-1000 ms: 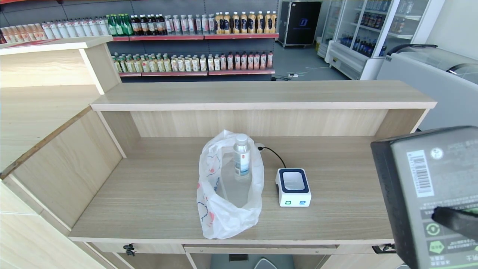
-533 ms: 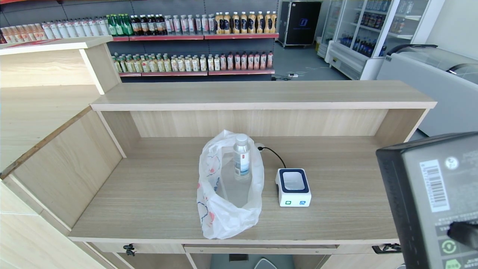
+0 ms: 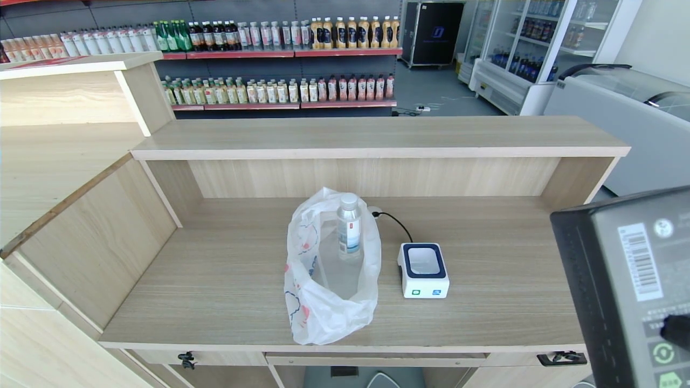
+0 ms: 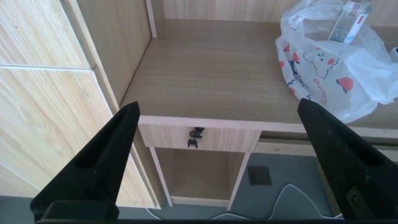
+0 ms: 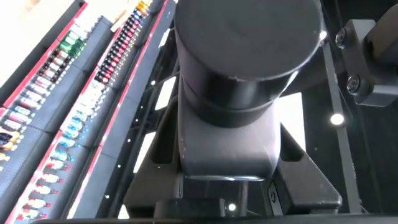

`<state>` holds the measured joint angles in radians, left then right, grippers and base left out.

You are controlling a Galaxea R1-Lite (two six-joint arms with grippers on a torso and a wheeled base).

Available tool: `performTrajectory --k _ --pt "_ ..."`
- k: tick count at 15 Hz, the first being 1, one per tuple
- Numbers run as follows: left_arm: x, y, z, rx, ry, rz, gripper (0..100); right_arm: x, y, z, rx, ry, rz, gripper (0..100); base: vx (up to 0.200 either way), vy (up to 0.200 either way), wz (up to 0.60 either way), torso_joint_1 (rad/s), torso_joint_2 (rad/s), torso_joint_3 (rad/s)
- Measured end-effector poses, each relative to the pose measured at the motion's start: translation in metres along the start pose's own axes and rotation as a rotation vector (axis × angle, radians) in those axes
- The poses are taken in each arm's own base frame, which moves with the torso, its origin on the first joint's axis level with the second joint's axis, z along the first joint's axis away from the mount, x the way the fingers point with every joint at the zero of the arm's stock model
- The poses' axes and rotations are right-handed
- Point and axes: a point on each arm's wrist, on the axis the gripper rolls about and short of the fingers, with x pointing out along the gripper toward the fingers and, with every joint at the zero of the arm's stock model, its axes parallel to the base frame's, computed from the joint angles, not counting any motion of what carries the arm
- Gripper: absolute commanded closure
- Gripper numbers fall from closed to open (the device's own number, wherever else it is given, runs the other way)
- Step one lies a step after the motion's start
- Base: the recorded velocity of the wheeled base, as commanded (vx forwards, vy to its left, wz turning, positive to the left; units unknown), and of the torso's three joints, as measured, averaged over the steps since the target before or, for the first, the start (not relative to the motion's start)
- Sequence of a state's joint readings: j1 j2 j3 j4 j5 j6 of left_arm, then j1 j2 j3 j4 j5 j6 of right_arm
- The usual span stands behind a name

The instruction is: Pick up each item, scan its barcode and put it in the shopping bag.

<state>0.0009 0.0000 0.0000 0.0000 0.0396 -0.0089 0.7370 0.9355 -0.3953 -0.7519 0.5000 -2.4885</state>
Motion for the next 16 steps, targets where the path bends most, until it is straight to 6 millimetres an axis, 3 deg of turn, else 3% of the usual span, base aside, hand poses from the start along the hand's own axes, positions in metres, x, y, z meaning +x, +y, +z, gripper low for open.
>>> performTrajectory --k 2,4,7,11,14,16 --pt "0.000 0.000 0.000 0.000 0.000 0.000 0 -0.001 -0.001 -0.005 0.082 0.035 0.010 100 0.000 0.000 0.00 0.000 0.00 0.000" --pt "0.000 0.000 0.000 0.000 0.000 0.001 0 -0.004 0.003 -0.019 0.358 0.210 0.106 100 0.000 0.000 0.00 0.000 0.00 0.000" --pt "0.000 0.000 0.000 0.000 0.000 0.000 0 -0.012 0.014 -0.034 0.979 0.630 0.167 100 0.000 0.000 0.00 0.000 0.00 0.000" --pt "0.000 0.000 0.000 0.000 0.000 0.000 0 -0.019 0.047 -0.039 1.707 1.196 -0.029 100 0.000 0.000 0.00 0.000 0.00 0.000" --pt "0.000 0.000 0.000 0.000 0.001 0.000 0 -0.046 0.086 -0.031 1.781 1.632 0.040 100 0.000 0.000 0.00 0.000 0.00 0.000" --pt "0.000 0.000 0.000 0.000 0.000 0.000 0 -0.056 0.105 -0.027 1.800 1.804 0.078 100 0.000 0.000 0.00 0.000 0.00 0.000"
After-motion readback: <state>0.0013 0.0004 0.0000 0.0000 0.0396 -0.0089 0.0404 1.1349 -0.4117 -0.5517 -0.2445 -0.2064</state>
